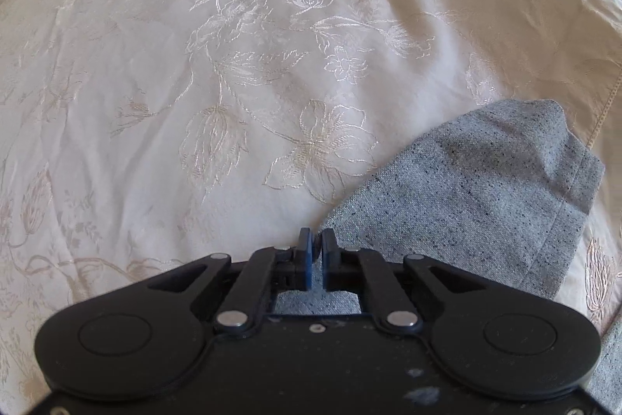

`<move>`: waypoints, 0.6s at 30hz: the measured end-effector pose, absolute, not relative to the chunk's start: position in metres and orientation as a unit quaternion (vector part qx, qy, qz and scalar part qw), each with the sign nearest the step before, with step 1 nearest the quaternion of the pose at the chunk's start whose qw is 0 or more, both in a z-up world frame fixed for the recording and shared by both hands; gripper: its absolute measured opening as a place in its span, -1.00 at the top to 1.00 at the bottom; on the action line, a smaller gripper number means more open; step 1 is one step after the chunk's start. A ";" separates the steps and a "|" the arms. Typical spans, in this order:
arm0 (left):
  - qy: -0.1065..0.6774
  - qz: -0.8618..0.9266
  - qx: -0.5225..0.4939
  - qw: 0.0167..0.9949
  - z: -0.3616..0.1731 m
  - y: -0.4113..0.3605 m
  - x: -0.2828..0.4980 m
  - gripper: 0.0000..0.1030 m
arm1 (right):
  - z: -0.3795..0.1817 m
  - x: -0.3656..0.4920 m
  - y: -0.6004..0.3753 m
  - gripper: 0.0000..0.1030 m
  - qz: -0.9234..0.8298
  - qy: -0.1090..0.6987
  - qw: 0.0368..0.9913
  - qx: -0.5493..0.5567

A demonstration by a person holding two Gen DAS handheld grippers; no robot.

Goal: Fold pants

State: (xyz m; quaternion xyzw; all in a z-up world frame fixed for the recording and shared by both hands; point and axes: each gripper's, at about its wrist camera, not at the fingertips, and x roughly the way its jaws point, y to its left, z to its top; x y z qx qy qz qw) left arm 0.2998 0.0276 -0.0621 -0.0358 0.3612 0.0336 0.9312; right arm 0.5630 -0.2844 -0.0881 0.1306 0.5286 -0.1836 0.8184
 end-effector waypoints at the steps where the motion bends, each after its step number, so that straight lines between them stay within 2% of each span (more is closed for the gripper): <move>1: 0.359 0.035 -0.034 0.932 -0.061 0.027 0.299 -0.11 | -0.084 0.557 -0.287 0.92 -0.181 0.525 0.821 0.133; 11: 0.320 0.015 -0.009 0.947 -0.030 0.008 0.269 -0.13 | -0.055 0.470 -0.328 0.95 -0.136 0.493 0.835 0.204; 18: 0.401 -0.055 -0.034 0.914 -0.034 0.014 0.249 -0.13 | -0.034 0.389 -0.355 0.98 -0.122 0.449 0.856 0.225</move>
